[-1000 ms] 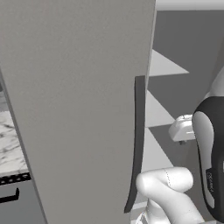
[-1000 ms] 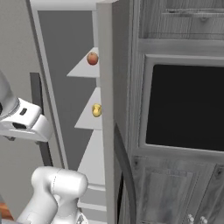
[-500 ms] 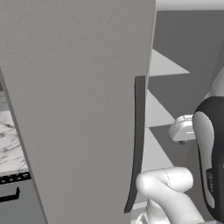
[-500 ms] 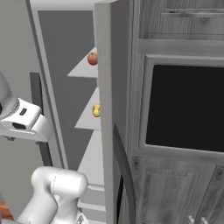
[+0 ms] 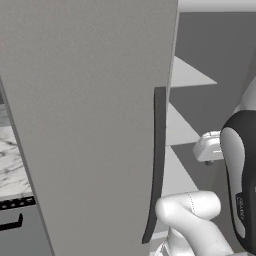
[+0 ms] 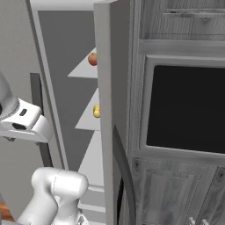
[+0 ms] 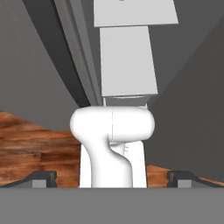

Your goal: Take the peach, lime, and potato from the freezer and place them in the bowl on the counter.

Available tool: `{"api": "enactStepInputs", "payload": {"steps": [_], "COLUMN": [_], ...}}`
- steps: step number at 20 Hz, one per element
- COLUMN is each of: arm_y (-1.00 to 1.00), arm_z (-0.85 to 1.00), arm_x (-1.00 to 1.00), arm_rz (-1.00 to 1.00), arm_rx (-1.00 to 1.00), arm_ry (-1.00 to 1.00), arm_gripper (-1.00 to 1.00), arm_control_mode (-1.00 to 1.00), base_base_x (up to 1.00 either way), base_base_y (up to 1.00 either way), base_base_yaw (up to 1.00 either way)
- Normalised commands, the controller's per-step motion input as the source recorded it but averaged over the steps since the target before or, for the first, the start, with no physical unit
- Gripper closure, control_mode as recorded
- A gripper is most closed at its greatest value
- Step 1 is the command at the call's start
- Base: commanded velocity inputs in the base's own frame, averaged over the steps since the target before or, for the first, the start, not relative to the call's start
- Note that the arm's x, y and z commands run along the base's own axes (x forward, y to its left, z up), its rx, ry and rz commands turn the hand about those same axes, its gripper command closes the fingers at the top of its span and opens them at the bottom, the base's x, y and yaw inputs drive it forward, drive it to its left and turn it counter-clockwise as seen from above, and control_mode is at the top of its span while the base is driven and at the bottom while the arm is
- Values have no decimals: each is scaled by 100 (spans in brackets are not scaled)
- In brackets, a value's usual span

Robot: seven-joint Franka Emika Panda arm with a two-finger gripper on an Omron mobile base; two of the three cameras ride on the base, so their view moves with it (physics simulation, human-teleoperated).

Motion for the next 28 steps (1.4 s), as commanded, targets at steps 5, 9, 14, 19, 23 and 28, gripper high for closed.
{"api": "enactStepInputs", "payload": {"steps": [5, 9, 14, 19, 23, 28], "arm_y": [0, 0, -18, -23, -19, -4], "arm_z": [0, 0, 3, 17, 19, 21], "arm_x": [0, 0, 29, 63, 50, 10], "arm_rz": [0, 0, 4, 7, 5, 4], "arm_rx": [0, 0, 0, 1, 0, 0], "arm_ry": [0, 0, -3, -12, -14, -19], "arm_gripper": [-100, -100, -100, -100, -100, -100], "arm_control_mode": [100, 100, -100, -100, -100, -100], "base_base_x": [60, 10, 0, 0, 0, 0], "base_base_y": [-3, -2, 0, 0, 0, 0], "base_base_yaw": [0, 0, 0, 0, 0, 0]}}
